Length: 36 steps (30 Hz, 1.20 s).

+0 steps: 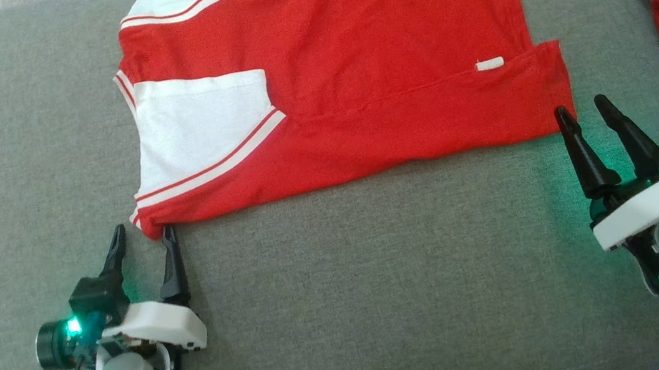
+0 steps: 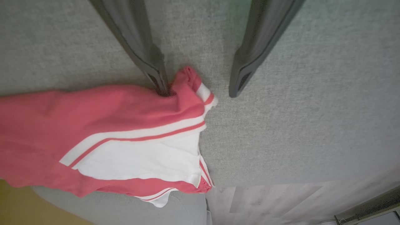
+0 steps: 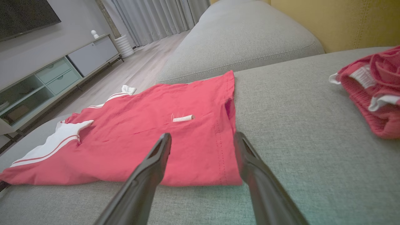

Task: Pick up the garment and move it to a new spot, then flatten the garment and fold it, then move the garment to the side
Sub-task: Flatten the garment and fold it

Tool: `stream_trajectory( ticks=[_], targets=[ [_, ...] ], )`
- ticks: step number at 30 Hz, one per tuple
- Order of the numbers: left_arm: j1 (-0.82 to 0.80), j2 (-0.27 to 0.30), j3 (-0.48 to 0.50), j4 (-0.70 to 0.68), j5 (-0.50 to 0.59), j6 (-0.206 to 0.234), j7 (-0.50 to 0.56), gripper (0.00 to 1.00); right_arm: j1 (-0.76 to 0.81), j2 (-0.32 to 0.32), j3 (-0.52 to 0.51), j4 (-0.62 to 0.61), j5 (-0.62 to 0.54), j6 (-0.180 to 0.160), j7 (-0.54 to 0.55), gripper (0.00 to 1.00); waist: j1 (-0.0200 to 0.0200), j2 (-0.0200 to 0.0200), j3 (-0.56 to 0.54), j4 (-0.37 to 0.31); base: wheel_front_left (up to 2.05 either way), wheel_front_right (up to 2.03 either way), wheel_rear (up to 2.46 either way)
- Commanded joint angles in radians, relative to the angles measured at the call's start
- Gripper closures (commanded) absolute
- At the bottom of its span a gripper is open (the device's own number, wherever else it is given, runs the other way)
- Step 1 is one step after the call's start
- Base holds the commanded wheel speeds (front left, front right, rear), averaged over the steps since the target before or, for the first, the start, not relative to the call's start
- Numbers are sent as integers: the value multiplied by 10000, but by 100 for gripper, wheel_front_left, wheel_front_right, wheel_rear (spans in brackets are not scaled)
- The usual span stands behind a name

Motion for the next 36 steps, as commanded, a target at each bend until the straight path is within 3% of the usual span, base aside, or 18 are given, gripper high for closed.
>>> stream_trajectory(
  ticks=[1, 3, 4, 5, 6, 12, 24, 25, 26, 27, 28, 36],
  targets=[
    [-388, 184, 312, -94, 89, -30, -103, 0, 46, -72, 31, -238, -12, -9, -98, 0, 0, 0, 18, -10, 0, 0, 0],
    [-474, 207, 241, 51, 169, -102, -109, 0, 15, -65, 52, -248, -13, -9, -98, 0, 0, 0, 38, -38, 0, 0, 0],
    [-518, 225, 199, 117, 222, -133, -112, 7, 4, -67, 60, -247, -10, -9, -99, 0, 0, 0, 45, -53, 0, 0, 0],
    [-558, 244, 166, 158, 276, -160, -115, 22, -3, -71, 67, -245, -6, -9, -99, 0, 0, 0, 49, -67, 0, 0, 0],
    [-590, 251, 159, 187, 302, -188, -119, 97, -8, -75, 75, -239, -2, -9, -99, 0, 0, 0, 50, -81, 0, 0, 0],
    [-566, 343, 134, 210, 398, -374, -130, 100, -19, 58, -46, 186, 80, -9, 220, 0, 0, 0, -39, -115, 0, 0, 0],
    [-548, 558, 79, -274, 848, -460, -134, 100, -1035, 1280, -829, 2428, -738, -9, 1657, 0, 0, 0, -94, 234, 0, 0, 0],
    [-565, 558, 65, -290, 868, -479, -134, 100, -1061, 1320, -844, 2513, -775, -9, 1706, 4, 0, 0, -102, 262, 0, 0, 0],
    [-579, 560, 65, -331, 888, -500, -134, 100, -1076, 1347, -866, 2581, -806, -9, 1730, 35, 0, 0, -109, 286, 0, 0, 0],
    [-577, 564, 74, -378, 905, -517, -134, 100, -1079, 1363, -887, 2637, -837, -9, 1741, 80, 0, 0, -120, 306, 0, 0, 0],
    [-562, 567, 80, -432, 923, -539, -134, 100, -1067, 1371, -905, 2678, -859, -9, 1747, 100, 0, 0, -135, 324, 0, 0, 0],
    [9, 677, 75, -842, 1038, -789, -135, 100, -621, 1079, -1007, 2391, -738, -9, 1905, 100, 0, 0, -462, 353, 0, 0, 0]
  ],
)
